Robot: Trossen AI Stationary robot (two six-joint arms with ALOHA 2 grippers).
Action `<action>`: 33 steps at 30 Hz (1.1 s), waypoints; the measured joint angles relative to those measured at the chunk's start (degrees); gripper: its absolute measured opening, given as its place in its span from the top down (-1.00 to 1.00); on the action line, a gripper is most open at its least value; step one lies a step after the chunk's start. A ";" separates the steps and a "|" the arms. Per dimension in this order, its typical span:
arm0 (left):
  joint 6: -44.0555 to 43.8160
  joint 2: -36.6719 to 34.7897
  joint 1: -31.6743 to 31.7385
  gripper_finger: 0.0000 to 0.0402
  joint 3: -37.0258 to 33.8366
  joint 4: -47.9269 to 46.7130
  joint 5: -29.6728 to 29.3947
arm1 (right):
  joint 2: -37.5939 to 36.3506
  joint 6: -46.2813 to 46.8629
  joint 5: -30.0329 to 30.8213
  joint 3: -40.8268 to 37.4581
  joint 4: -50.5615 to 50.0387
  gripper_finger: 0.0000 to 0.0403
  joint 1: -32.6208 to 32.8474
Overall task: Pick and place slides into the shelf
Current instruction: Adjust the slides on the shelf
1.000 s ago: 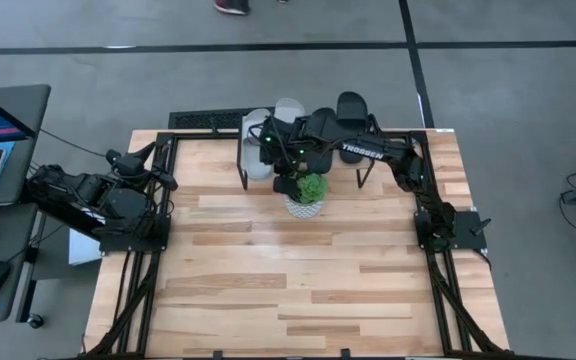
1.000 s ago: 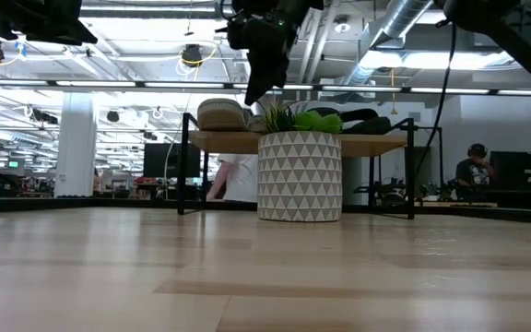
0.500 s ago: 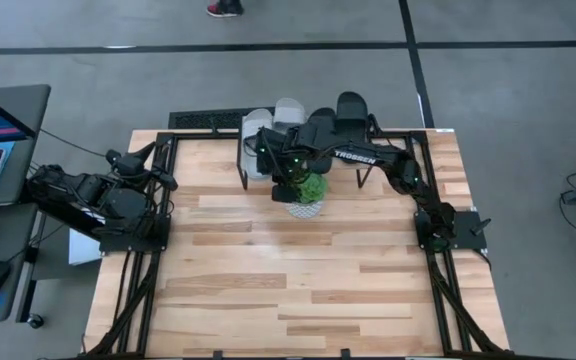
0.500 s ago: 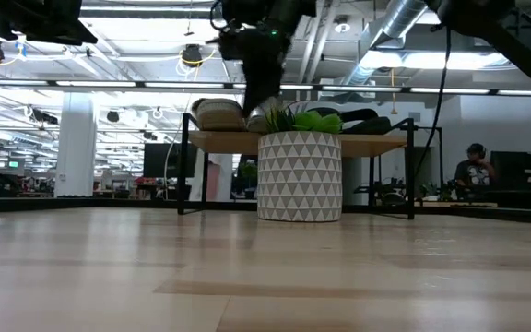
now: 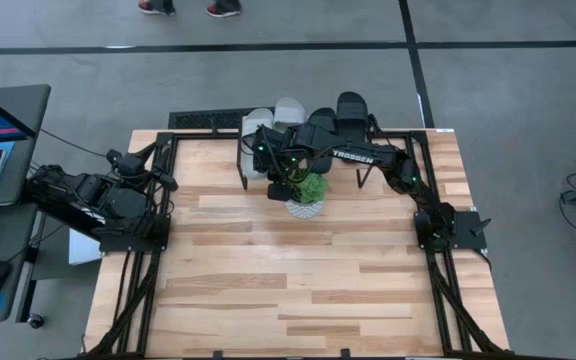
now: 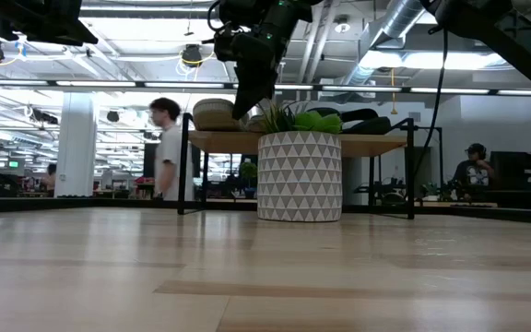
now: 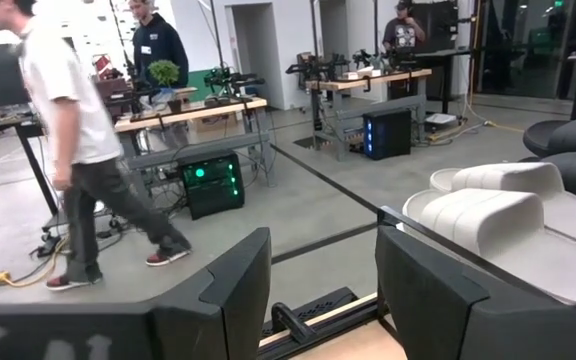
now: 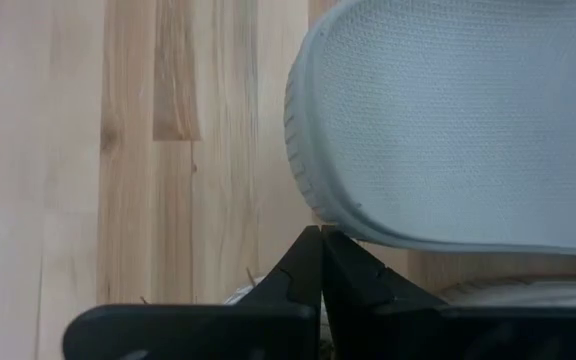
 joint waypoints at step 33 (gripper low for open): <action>-2.32 0.00 0.00 0.15 0.00 0.24 1.54 | -9.88 0.36 21.15 1.29 4.18 1.00 -5.88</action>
